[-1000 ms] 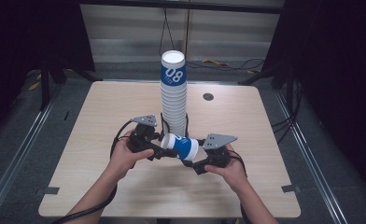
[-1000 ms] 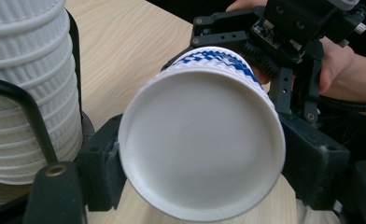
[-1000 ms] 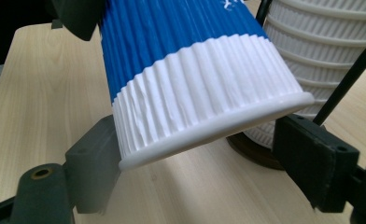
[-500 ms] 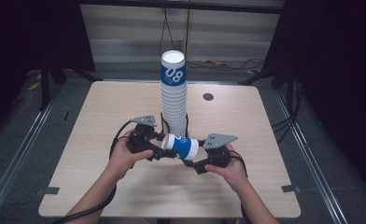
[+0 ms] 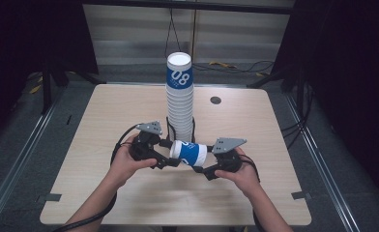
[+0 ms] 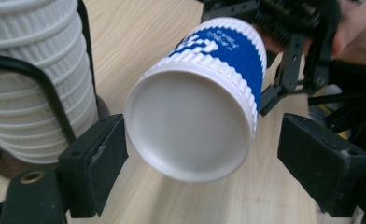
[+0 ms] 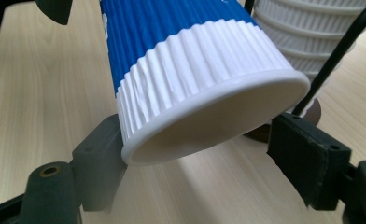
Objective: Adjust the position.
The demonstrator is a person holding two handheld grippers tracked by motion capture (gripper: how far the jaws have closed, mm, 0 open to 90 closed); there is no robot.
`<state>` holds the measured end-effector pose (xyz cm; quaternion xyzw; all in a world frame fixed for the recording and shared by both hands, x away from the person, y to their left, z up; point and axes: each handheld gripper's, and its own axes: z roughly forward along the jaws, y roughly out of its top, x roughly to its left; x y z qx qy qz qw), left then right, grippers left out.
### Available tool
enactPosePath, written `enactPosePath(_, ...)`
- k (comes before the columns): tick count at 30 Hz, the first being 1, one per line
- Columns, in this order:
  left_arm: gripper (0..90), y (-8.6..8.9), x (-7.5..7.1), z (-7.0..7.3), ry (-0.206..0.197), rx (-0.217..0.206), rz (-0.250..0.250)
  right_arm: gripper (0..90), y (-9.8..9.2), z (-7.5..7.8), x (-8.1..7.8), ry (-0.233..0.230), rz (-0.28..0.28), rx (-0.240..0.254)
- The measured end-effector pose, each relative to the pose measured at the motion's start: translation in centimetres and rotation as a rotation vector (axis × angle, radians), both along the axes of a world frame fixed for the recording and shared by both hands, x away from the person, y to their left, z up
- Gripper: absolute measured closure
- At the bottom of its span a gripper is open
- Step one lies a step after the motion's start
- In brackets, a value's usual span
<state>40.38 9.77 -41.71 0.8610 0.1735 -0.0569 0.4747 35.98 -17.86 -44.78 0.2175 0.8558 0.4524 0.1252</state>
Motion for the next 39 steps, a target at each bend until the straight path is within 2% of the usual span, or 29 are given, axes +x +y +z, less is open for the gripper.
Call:
enactPosePath(3,15.7,0.0,0.0,-0.1,-0.02,0.01,-0.004,21.7,0.0,0.0,0.0,0.009,0.013,-0.013)
enactPosePath(9,15.8,-0.1,-0.1,-0.4,-0.035,0.028,-0.01,22.3,0.0,0.2,0.0,0.025,0.036,-0.064)
enactPosePath(19,15.9,0.2,-0.1,-0.5,-0.034,0.038,-0.01,23.6,-0.1,0.8,0.1,0.026,0.046,-0.069)
enactPosePath(24,16.5,-0.1,-0.1,-1.1,-0.031,0.046,-0.014,23.9,0.1,0.6,0.3,0.027,0.049,-0.087)
enactPosePath(27,16.5,-0.1,-0.1,-1.2,-0.029,0.051,-0.016,23.9,0.1,0.7,0.3,0.027,0.047,-0.078)
enactPosePath(33,16.5,-0.1,-0.2,-1.3,-0.042,0.059,-0.024,23.8,0.1,0.8,0.4,0.024,0.049,-0.091)
enactPosePath(39,16.5,-0.1,-0.5,-1.5,-0.044,0.064,-0.028,23.7,0.2,1.1,0.5,0.03,0.059,-0.13)
